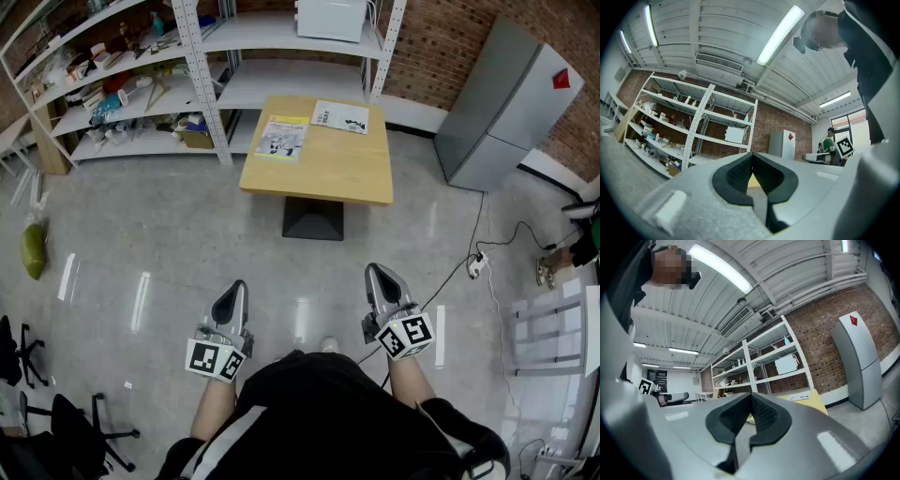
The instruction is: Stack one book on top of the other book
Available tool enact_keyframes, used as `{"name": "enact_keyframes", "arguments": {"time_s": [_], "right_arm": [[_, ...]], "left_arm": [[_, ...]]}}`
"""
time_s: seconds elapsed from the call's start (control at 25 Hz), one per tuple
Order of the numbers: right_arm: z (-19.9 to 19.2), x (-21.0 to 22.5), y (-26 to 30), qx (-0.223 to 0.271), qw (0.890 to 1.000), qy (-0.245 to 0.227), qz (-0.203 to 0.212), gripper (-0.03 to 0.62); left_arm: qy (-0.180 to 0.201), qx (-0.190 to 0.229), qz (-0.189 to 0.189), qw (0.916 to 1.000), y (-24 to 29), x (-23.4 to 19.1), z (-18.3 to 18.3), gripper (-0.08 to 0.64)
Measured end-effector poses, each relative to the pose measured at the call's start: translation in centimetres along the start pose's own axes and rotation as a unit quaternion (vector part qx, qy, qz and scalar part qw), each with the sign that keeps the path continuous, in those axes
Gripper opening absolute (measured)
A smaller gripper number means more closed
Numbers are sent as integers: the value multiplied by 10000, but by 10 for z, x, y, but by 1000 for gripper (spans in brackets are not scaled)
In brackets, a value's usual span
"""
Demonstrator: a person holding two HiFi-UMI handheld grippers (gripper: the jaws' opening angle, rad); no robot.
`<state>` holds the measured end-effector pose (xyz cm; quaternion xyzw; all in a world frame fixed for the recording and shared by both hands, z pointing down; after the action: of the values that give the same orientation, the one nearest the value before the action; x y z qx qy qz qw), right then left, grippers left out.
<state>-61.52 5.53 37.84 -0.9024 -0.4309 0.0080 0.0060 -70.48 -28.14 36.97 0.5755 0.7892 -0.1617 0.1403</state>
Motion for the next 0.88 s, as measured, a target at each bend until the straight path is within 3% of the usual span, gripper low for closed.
{"name": "enact_keyframes", "arguments": {"time_s": [0.32,0.56,0.88], "right_arm": [[-4,9,4,-38,10000,32,14,3],[-4,24,5,45,9997,196,-144,3],[-10,45,-3,-37,9999,35,-132,5]], "left_arm": [[-53,-62,74,9999,5,-5,-2,3],[172,-297,-12,9994,20,1,-13,3],[42,-318,-85,9994,47,12,-26,3]]}}
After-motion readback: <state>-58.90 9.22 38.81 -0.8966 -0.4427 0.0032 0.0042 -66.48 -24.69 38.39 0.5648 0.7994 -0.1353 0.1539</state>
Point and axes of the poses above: the fingertips, and each gripper's own axes: y forward along the fingers, x to its right, z out of its top, the point moved 8 cm from there along -y, backward along the fingers, and after that the axes turned 13 degrees about -y, right-handed, at the moved point
